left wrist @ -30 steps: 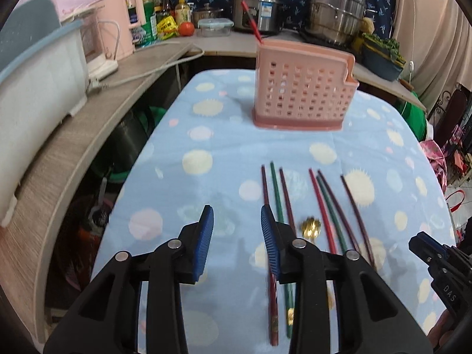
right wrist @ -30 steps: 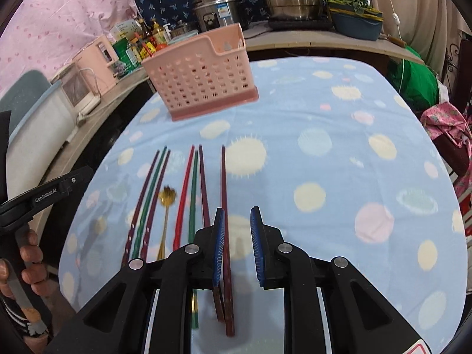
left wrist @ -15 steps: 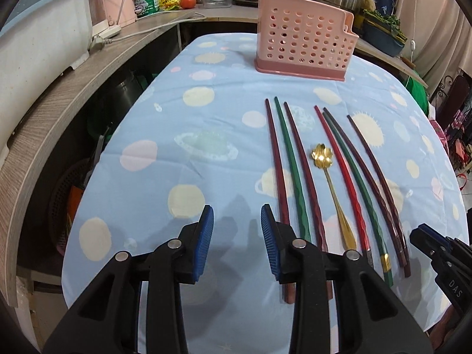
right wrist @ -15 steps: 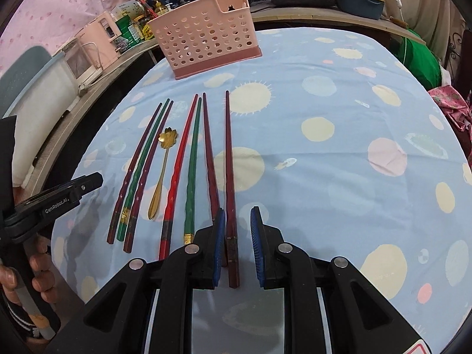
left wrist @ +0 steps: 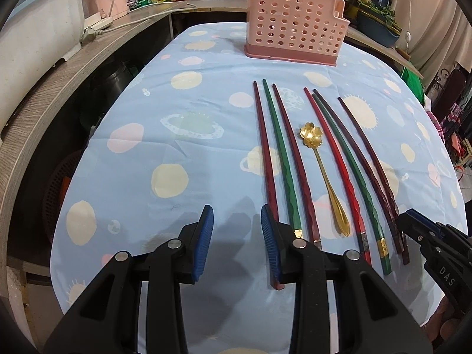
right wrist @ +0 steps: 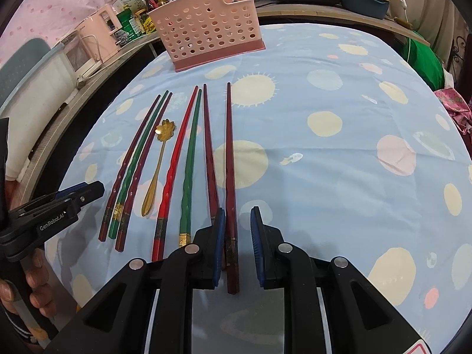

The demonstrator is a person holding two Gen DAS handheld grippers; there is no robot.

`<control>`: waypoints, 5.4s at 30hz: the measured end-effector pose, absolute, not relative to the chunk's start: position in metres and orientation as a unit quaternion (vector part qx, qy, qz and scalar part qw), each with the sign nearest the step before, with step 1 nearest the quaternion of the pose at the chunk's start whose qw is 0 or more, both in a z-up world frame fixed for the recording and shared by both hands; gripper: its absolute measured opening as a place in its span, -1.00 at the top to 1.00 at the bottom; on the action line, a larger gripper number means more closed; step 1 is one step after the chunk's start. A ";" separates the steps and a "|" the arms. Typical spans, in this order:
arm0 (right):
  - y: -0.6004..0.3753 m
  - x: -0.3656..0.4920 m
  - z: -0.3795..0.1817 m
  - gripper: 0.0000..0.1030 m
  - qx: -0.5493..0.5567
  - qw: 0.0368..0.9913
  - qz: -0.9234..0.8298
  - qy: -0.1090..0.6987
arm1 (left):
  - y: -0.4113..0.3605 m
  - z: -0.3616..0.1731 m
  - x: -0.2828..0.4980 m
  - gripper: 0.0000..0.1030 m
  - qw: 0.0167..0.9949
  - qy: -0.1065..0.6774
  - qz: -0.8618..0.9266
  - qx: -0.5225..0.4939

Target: Organize utensils

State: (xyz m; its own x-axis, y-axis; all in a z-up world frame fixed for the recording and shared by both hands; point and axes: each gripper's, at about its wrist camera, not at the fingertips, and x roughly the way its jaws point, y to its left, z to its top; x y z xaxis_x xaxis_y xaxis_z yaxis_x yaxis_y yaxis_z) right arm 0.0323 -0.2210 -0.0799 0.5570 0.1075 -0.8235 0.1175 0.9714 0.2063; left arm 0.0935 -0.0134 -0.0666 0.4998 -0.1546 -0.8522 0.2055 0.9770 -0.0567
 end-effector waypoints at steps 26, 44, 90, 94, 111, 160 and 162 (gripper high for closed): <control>-0.226 0.030 -0.084 0.84 0.120 0.876 -0.011 0.468 | -0.025 -0.076 0.080 0.36 0.854 0.503 -0.130 0.025; -0.226 0.028 -0.083 0.85 0.118 0.876 -0.009 0.467 | -0.024 -0.076 0.073 0.87 0.855 0.498 -0.141 0.031; -0.271 0.085 0.070 0.87 0.145 0.941 -0.005 0.307 | 0.006 0.093 0.156 0.87 0.922 0.363 -0.126 -0.038; -0.276 0.088 0.078 0.87 0.142 0.943 -0.010 0.299 | 0.002 0.101 0.162 0.87 0.925 0.356 -0.131 -0.034; -0.303 0.124 0.128 0.87 0.142 0.958 -0.018 0.250 | -0.019 0.161 0.197 0.87 0.942 0.302 -0.141 -0.032; -0.294 0.301 0.116 0.86 0.198 0.947 0.036 0.249 | -0.079 0.152 0.342 0.87 0.944 0.304 -0.127 -0.026; -0.293 0.302 0.111 0.86 0.195 0.947 0.033 0.254 | -0.079 0.147 0.343 0.86 0.943 0.308 -0.124 -0.025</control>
State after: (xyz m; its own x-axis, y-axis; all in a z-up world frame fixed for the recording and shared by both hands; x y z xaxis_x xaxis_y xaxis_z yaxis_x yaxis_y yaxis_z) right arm 0.3024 -0.2929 0.1111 0.8691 0.1609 -0.4677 0.0371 0.9217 0.3860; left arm 0.3430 -0.0789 0.1468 0.7793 -0.2499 -0.5746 0.2195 0.9678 -0.1232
